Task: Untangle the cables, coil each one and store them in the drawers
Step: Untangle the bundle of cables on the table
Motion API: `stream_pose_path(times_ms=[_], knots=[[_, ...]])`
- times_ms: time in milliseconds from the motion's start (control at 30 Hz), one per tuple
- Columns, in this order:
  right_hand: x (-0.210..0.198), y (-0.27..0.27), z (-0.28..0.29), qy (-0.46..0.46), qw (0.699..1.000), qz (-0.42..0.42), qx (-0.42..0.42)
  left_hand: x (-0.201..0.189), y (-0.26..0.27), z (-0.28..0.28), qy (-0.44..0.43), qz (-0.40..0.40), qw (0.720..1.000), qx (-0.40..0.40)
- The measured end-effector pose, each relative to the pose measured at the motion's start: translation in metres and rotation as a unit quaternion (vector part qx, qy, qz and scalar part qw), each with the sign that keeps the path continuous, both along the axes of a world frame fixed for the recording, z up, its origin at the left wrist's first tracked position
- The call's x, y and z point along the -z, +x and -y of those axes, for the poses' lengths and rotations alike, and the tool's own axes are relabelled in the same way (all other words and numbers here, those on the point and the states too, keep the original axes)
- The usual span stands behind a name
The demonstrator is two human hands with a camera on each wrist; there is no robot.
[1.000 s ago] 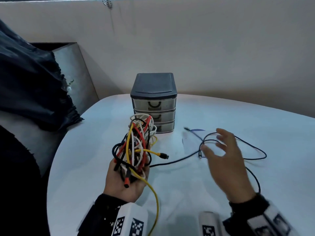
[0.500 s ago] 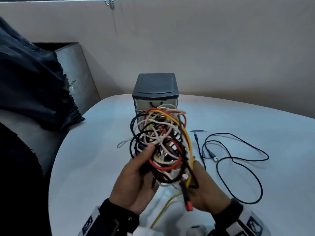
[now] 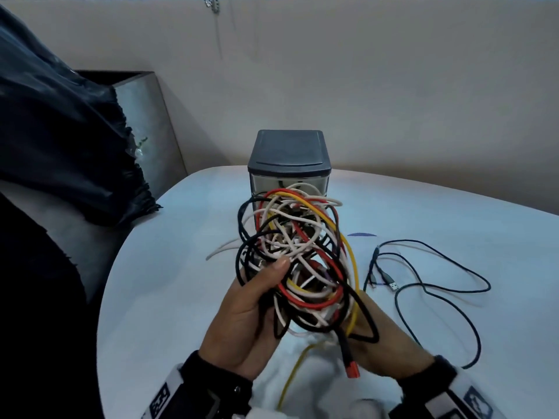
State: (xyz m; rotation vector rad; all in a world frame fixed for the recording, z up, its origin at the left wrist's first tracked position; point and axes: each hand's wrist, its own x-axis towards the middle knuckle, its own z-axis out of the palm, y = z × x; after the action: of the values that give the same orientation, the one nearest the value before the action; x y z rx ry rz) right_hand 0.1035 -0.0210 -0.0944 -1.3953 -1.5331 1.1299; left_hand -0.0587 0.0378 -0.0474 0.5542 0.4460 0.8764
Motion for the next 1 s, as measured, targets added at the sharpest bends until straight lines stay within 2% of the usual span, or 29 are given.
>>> stream_pose_path(times_ms=[33, 67, 133, 167, 200, 267, 367, 433, 533, 600, 700, 833, 900, 1000], knots=[[-0.023, 0.019, -0.017, 0.018, 0.999, 0.022, 0.033, 0.000, -0.002, -0.004, -0.001, 0.007, 1.000, -0.012], [-0.022, 0.020, -0.026, 0.054, 0.994, -0.022, 0.092, 0.001, -0.005, -0.008, 0.004, 0.006, 1.000, -0.019], [-0.024, 0.032, -0.007, 0.003, 0.987, -0.055, 0.152, 0.002, -0.012, -0.017, -0.023, 0.026, 0.998, -0.049], [-0.027, 0.034, -0.002, 0.014, 0.979, -0.085, 0.184, 0.001, -0.015, -0.019, -0.037, 0.050, 0.997, -0.054], [-0.028, 0.028, -0.001, 0.000, 0.964, -0.144, 0.224, 0.002, -0.017, -0.020, -0.054, 0.066, 0.994, -0.062], [-0.040, 0.029, 0.000, -0.034, 0.931, -0.292, 0.215, 0.002, -0.016, -0.021, -0.069, 0.073, 0.992, -0.072], [-0.049, 0.019, -0.001, -0.108, 0.914, -0.351, 0.172, 0.004, -0.013, -0.021, -0.040, 0.038, 0.998, -0.044], [-0.049, 0.010, -0.003, -0.138, 0.912, -0.359, 0.143, 0.005, -0.010, -0.016, -0.007, 0.040, 0.999, 0.006], [-0.046, 0.000, -0.002, -0.158, 0.887, -0.417, 0.121, 0.008, -0.003, -0.008, 0.028, 0.027, 0.996, 0.086], [-0.042, -0.004, -0.003, -0.171, 0.889, -0.395, 0.158, 0.008, 0.004, -0.007, 0.043, -0.026, 0.993, 0.104], [-0.038, 0.005, -0.003, -0.129, 0.890, -0.369, 0.233, 0.012, 0.007, -0.014, 0.050, -0.150, 0.985, 0.073], [-0.041, 0.024, 0.000, -0.075, 0.890, -0.336, 0.300, 0.016, -0.005, -0.021, 0.162, -0.296, 0.940, 0.047], [-0.043, 0.029, 0.001, -0.070, 0.891, -0.330, 0.303, 0.017, -0.011, -0.021, 0.221, -0.326, 0.918, 0.043], [-0.044, 0.028, 0.002, -0.065, 0.895, -0.319, 0.305, 0.017, -0.014, -0.022, 0.268, -0.348, 0.898, -0.008]])
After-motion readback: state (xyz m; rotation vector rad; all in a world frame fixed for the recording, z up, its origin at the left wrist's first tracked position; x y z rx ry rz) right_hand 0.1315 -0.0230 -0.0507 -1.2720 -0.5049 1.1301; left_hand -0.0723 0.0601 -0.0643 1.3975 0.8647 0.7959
